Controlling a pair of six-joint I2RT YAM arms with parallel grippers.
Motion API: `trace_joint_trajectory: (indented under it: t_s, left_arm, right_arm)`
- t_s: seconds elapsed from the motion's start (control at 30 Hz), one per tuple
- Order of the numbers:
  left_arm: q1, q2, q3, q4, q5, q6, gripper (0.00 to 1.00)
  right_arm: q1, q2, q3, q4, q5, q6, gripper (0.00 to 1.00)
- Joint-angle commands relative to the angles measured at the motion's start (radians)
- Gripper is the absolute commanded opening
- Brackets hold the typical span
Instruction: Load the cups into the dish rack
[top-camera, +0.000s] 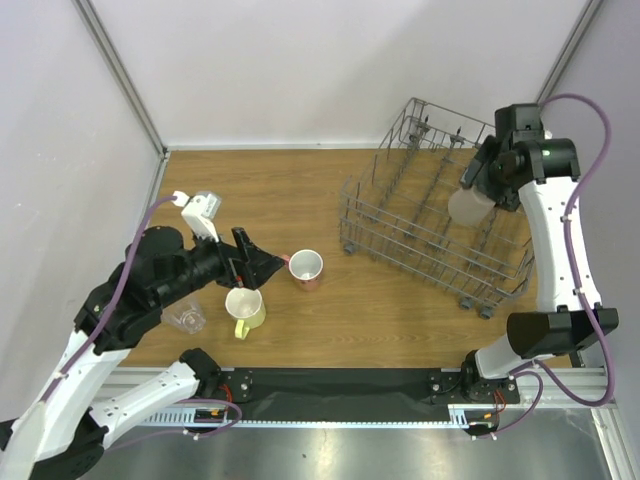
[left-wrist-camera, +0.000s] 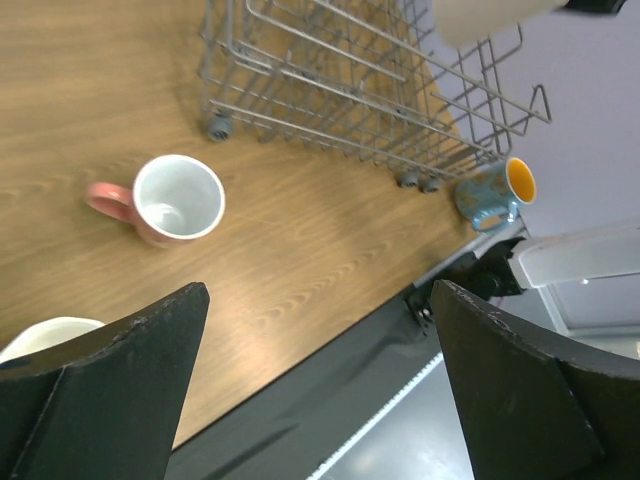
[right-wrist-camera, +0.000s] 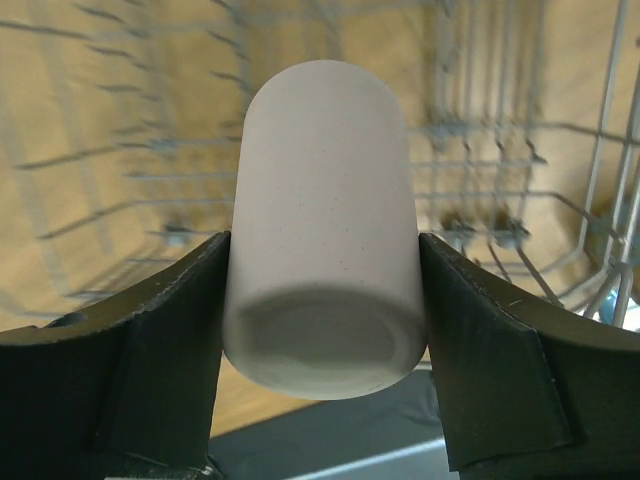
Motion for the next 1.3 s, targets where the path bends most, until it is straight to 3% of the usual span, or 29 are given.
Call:
trace_joint_trajectory:
  t_s: [0.0, 0.37, 0.67, 1.27]
  left_arm:
    - [0.012, -0.003, 0.066, -0.024, -0.057, 0.077, 1.0]
    - [0.038, 0.036, 0.104, -0.064, -0.075, 0.086, 1.0]
    - [0.064, 0.073, 0.156, -0.102, -0.075, 0.095, 1.0]
    - [0.077, 0.065, 0.18, -0.127, -0.101, 0.063, 1.0]
  right_arm:
    - [-0.003, -0.032, -0.064, -0.166, 0.054, -0.012, 0.0]
    - [-0.003, -0.09, -0.311, -0.14, 0.042, 0.01, 0.0]
    - [-0.002, -0.147, -0.518, -0.025, 0.013, 0.043, 0.0]
    - [-0.031, -0.075, -0.577, 0.11, -0.067, 0.025, 0.0]
